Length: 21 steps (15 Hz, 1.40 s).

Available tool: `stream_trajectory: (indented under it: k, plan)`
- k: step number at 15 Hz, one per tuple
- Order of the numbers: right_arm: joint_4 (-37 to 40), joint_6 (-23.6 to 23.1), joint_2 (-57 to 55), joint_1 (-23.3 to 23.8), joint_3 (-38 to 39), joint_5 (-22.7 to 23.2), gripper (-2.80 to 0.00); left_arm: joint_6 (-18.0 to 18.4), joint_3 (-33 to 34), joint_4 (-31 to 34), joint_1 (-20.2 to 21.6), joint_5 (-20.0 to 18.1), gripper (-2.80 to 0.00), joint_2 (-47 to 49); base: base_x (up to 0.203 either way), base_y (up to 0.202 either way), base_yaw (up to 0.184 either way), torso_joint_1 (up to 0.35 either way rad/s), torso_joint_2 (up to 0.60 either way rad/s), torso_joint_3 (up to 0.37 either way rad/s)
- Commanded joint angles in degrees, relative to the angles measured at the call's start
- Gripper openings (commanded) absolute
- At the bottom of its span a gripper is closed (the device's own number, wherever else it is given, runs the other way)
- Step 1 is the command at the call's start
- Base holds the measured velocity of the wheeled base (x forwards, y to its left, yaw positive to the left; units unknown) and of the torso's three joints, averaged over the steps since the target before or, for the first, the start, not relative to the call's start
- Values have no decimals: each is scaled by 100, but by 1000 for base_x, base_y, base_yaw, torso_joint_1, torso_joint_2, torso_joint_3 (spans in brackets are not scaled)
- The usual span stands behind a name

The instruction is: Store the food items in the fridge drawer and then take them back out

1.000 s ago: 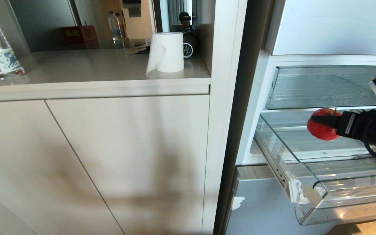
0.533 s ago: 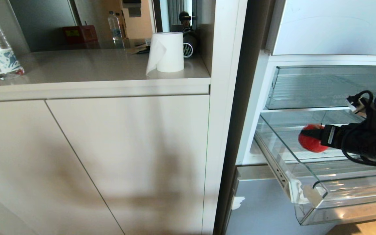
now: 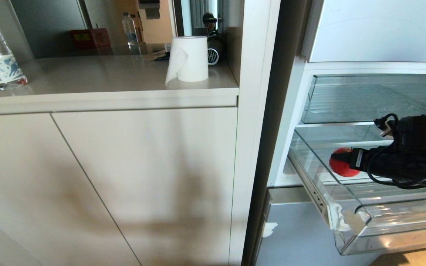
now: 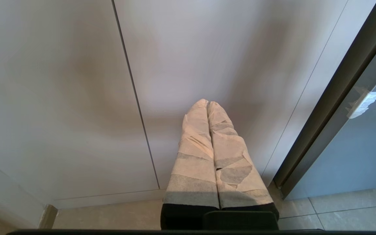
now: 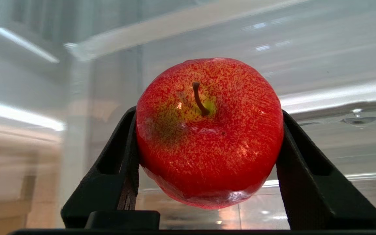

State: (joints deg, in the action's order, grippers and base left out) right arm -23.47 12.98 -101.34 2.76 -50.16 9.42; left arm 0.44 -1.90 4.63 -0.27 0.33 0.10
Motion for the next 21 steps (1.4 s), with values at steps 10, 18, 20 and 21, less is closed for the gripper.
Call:
stream_trajectory:
  k: [10,18,20,21]
  plan:
    - [-9,33,53,-3,-81,-134,0,0,5,3,0,2,-280,8,0,0,0,0,0,0]
    - [2,-415,2811,-43,975,-541,-280,0,-3,3,0,2,-280,8,0,0,0,0,0,0]
    - [108,-440,3778,-49,1273,-551,-280,0,3,3,0,2,-280,8,0,0,0,0,0,0]
    - [273,-447,4323,-51,1412,-554,-280,0,-3,3,0,2,-280,8,0,0,0,0,0,0]
